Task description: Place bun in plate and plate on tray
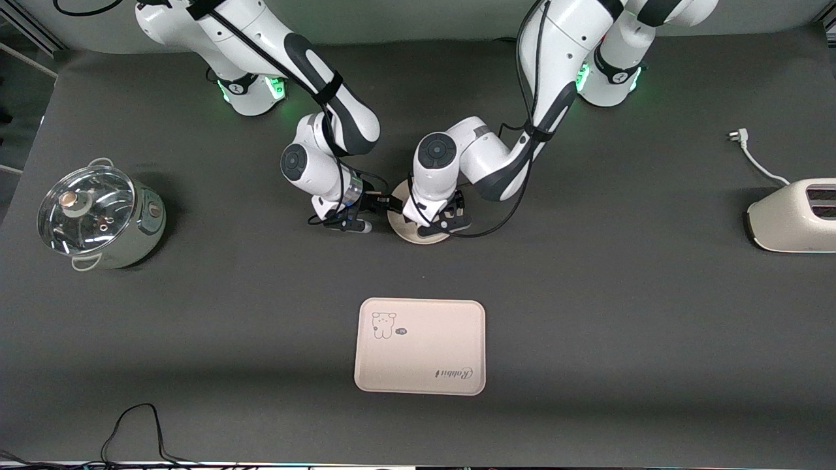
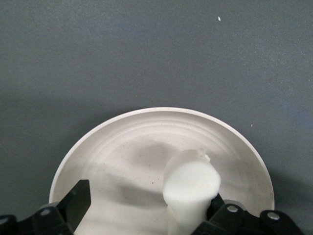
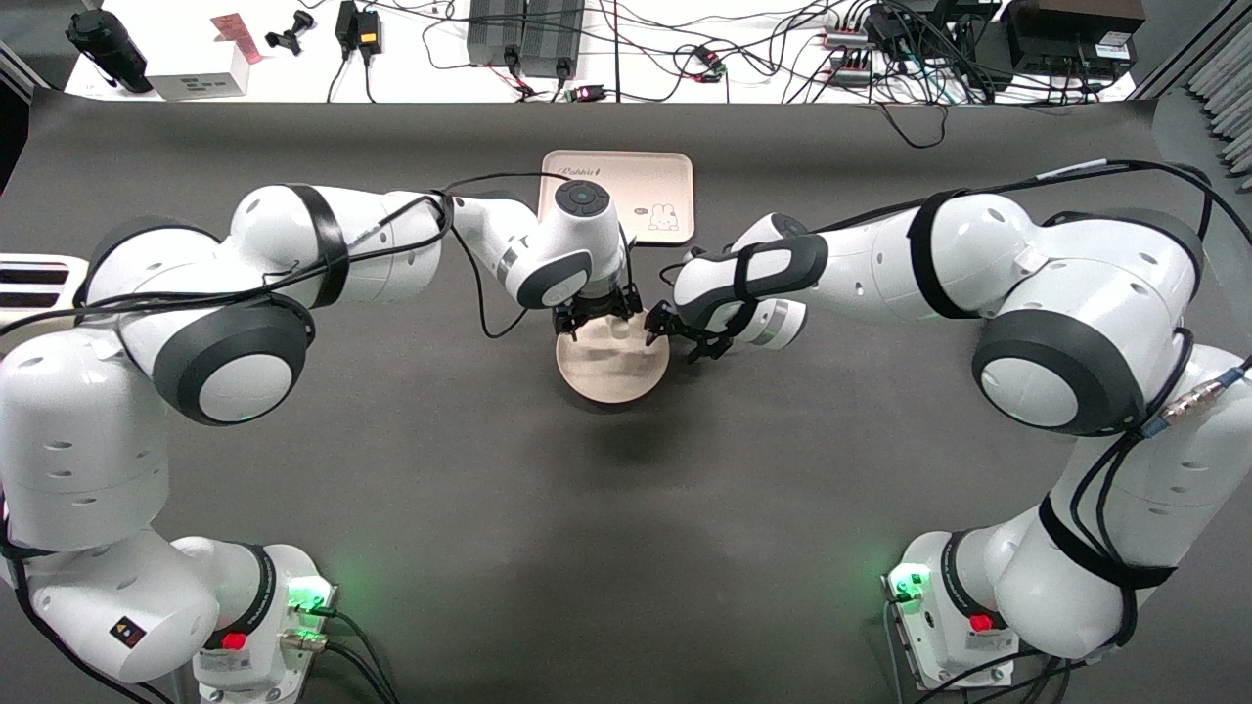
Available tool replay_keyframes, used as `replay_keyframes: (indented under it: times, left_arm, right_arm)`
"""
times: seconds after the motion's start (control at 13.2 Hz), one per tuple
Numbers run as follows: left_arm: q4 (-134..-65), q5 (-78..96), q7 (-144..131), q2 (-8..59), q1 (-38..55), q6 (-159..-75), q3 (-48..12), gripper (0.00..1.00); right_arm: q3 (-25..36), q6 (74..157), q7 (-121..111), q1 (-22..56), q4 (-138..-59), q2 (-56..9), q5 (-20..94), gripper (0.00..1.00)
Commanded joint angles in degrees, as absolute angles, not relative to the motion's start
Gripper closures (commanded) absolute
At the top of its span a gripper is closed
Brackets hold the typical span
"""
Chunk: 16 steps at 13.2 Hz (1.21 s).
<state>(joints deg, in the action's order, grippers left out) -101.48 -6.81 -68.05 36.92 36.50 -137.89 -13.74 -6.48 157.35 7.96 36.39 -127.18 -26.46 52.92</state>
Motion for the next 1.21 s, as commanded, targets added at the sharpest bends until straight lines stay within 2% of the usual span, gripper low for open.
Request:
replay_keyframes:
  times: [0.0,0.08,0.15,0.23,0.38,0.45,0.6,0.83,1.13]
  left_arm:
    - [-102.04,-7.73,-69.7,35.6,37.35,-137.11,-13.18,0.0]
    - [-102.04,-7.73,-69.7,35.6,37.35,-137.11,-13.18,0.0]
    - [-102.04,-7.73,-69.78,35.6,37.44,-137.11,-13.18,0.0]
    - [-102.04,-7.73,-69.79,35.6,37.44,-137.11,-13.18,0.0]
    - [-102.04,-7.73,-69.79,35.51,37.35,-137.11,-13.18,0.0]
    - [-102.04,-7.73,-69.7,35.25,37.18,-136.85,-13.18,0.0]
    - [-101.08,-7.3,-68.91,33.24,35.35,-132.83,-12.92,0.0]
    - [-100.37,-7.03,-62.26,25.61,29.46,-121.59,-13.1,0.0]
    - [-100.28,-5.03,-43.83,16.72,16.82,-111.99,-12.83,0.0]
  right_arm:
    - [-6.33,158.03,5.98,37.0,-126.21,-27.25,54.93,0.21]
    - [-6.33,158.03,5.98,37.0,-126.21,-27.25,54.93,0.39]
    - [-6.33,157.85,5.98,36.91,-126.21,-27.25,54.93,0.63]
    - [-6.33,157.76,5.98,36.65,-126.21,-27.25,54.93,0.8]
    - [-6.33,157.59,5.98,36.65,-126.21,-27.33,54.93,0.91]
    - [-6.33,157.59,5.98,36.56,-126.21,-27.42,54.93,1.0]
    - [-6.33,157.33,6.15,36.48,-125.69,-27.42,55.02,1.0]
    - [-5.89,155.84,6.59,36.39,-125.42,-25.93,55.02,1.0]
    - [-3.79,150.83,5.72,36.39,-124.64,-19.96,54.06,1.0]
